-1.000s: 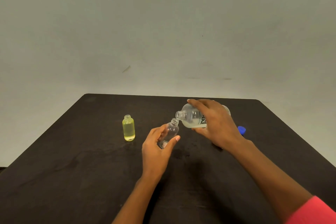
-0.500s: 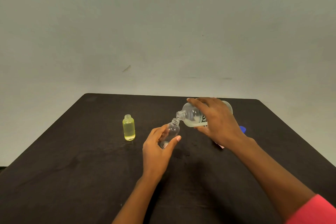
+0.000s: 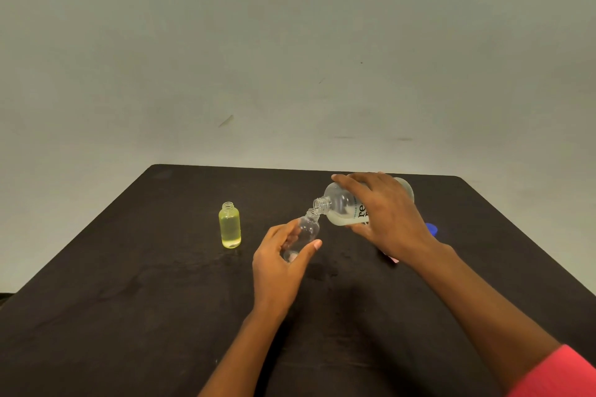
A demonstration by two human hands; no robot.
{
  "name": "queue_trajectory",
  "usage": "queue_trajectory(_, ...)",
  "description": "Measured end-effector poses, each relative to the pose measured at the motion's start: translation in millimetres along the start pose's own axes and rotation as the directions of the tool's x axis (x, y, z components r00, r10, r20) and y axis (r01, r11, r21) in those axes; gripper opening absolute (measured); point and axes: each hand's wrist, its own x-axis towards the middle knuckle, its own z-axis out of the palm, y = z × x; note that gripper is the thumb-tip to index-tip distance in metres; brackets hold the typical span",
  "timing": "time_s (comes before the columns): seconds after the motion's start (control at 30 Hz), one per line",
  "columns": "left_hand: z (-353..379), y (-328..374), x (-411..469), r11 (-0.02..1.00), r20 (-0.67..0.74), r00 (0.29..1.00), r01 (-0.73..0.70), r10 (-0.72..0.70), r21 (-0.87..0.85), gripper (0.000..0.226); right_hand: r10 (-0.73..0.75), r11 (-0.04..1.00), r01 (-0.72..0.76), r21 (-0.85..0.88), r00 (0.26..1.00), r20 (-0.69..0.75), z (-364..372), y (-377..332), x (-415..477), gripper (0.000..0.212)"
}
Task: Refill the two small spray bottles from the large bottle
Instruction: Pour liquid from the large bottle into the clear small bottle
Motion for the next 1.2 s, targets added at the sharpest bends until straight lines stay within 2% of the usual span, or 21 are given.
queue_trajectory(1.2,-2.2,3.7,0.0,0.997,-0.021,0.999,-0.046,0.048,0.067,0.046,-0.042,0.999,0.042,-0.020,0.999,-0.031,-4.7,1.8,0.9,0.082)
